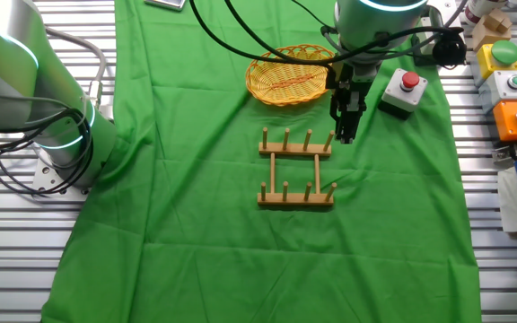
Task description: Put the dish on the dish rack
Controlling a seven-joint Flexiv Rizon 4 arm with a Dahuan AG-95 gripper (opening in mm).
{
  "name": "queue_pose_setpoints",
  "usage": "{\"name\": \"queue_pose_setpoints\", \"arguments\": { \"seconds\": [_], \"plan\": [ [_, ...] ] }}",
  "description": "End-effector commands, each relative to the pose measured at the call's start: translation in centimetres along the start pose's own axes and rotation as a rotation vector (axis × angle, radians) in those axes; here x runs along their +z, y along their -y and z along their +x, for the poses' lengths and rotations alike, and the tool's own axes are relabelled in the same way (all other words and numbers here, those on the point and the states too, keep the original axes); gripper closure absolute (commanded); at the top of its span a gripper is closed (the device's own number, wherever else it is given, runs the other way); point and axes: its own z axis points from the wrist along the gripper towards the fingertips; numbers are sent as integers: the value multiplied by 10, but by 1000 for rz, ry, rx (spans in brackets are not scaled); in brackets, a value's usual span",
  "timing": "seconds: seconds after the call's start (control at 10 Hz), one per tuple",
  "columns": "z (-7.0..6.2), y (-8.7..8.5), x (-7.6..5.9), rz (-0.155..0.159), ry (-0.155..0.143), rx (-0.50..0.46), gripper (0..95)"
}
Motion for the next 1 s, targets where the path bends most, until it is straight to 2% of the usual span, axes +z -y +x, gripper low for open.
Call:
{"name": "queue_pose_setpoints", "arguments": {
  "seconds": [0.1,0.2,1.0],
  "plan": [
    [0,0,0,-24,30,-26,950],
    [0,0,0,-16,27,-26,950],
    [0,0,0,-15,26,-26,950]
  ]
}}
